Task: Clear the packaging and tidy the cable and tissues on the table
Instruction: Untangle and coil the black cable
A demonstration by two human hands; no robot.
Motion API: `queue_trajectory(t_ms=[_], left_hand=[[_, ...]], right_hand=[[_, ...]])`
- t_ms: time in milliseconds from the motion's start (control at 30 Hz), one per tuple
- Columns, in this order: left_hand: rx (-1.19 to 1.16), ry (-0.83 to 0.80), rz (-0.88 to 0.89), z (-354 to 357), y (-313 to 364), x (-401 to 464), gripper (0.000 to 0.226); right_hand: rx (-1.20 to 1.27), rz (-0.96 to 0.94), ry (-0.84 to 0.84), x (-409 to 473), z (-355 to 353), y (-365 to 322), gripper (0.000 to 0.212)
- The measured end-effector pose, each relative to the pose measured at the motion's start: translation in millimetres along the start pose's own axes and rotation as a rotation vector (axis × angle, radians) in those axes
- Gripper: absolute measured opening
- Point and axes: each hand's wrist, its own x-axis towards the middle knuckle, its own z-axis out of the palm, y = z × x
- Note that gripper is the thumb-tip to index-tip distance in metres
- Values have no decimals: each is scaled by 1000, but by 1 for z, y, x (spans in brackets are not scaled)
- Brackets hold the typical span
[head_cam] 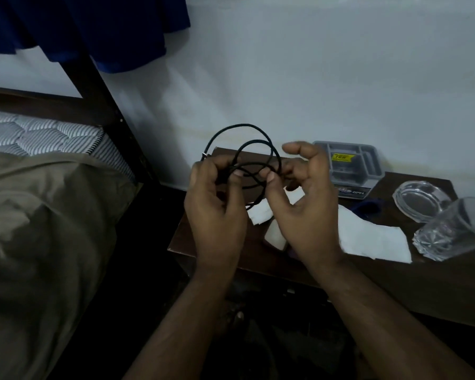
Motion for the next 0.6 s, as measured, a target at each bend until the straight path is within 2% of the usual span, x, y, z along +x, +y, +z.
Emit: queue_trajectory(t_ms=[133, 233, 367, 467, 600], left_hand=[[-25, 9, 109, -19, 24, -22, 21], [-64, -14, 86, -33, 45, -49, 25], [-161, 28, -22, -47, 69, -90, 31], [-294, 28, -186, -60, 85, -116, 32], [-534, -135, -463, -76, 107, -148, 25]], right_hand=[[43, 25, -1, -21, -19, -42, 22], [89, 89, 18, -50, -31, -73, 13], [281, 247, 104, -87, -46, -107, 34], [410, 385, 171, -123, -65, -125, 44], [685, 668, 247, -170, -95, -140, 39]])
